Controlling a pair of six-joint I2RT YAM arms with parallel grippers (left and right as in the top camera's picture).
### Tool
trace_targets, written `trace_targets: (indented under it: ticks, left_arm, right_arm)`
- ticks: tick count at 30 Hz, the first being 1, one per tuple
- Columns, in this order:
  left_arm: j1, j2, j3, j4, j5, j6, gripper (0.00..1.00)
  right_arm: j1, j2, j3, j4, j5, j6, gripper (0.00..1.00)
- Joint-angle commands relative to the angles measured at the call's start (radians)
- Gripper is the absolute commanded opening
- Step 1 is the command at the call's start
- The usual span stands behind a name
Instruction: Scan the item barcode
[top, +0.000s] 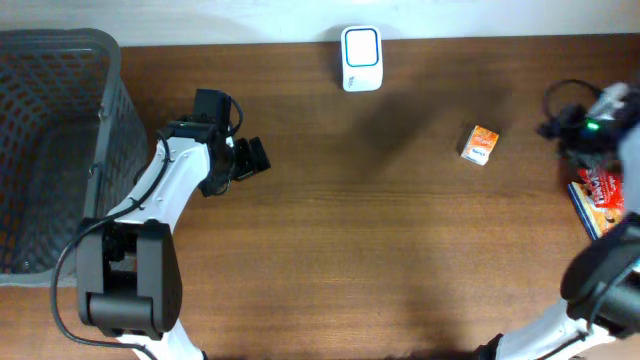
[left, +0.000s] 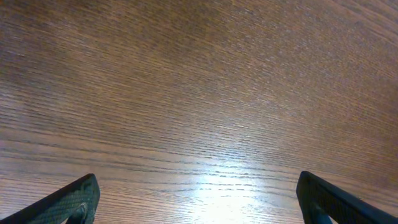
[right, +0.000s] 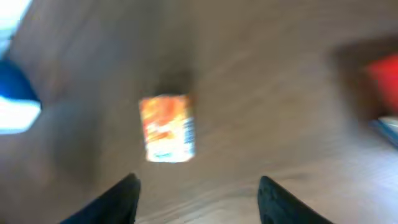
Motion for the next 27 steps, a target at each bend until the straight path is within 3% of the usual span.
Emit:
trace_targets:
  ticks: [1,6,10,11,13,15,16,22,27]
  left_arm:
    - [0.001,-0.017,0.01,-0.013,0.0,0.013,0.99]
    - [0.001,-0.017,0.01,-0.029,0.0,0.013,0.99]
    - [0.001,-0.017,0.01,-0.031,0.0,0.013,0.99]
    - [0.001,-0.017,0.01,-0.031,0.0,0.013,0.99]
    - [0.001,-0.017,0.01,-0.031,0.0,0.013,0.99]
    - [0.001,-0.017,0.01,-0.031,0.0,0.013,0.99]
    - [0.001,-0.017,0.01,-0.031,0.0,0.013,0.99]
    - [0.001,-0.017,0.01,-0.032,0.0,0.014,0.99]
    - [0.001,-0.017,0.01,-0.031,0.0,0.014,0.99]
  right_arm:
    - [0.158,0.09,-0.015,0.015,0.195,0.082,0.66]
    - [0.3,0.208,-0.015,0.055,0.387,0.248,0.71]
    - [0.298,0.243,-0.015,0.077,0.406,0.247,0.7]
    - [0.299,0.248,-0.015,0.089,0.408,0.247,0.64]
    - [0.298,0.255,-0.015,0.122,0.408,0.247,0.3]
    - [0.298,0.256,-0.015,0.13,0.409,0.247,0.2]
    - [0.298,0.256,-0.015,0.132,0.409,0.247,0.04]
    - [0.236,0.198,-0.007,0.084,0.406,0.246,0.04]
    - [0.093,-0.031,-0.007,0.031,0.467,0.205,0.04]
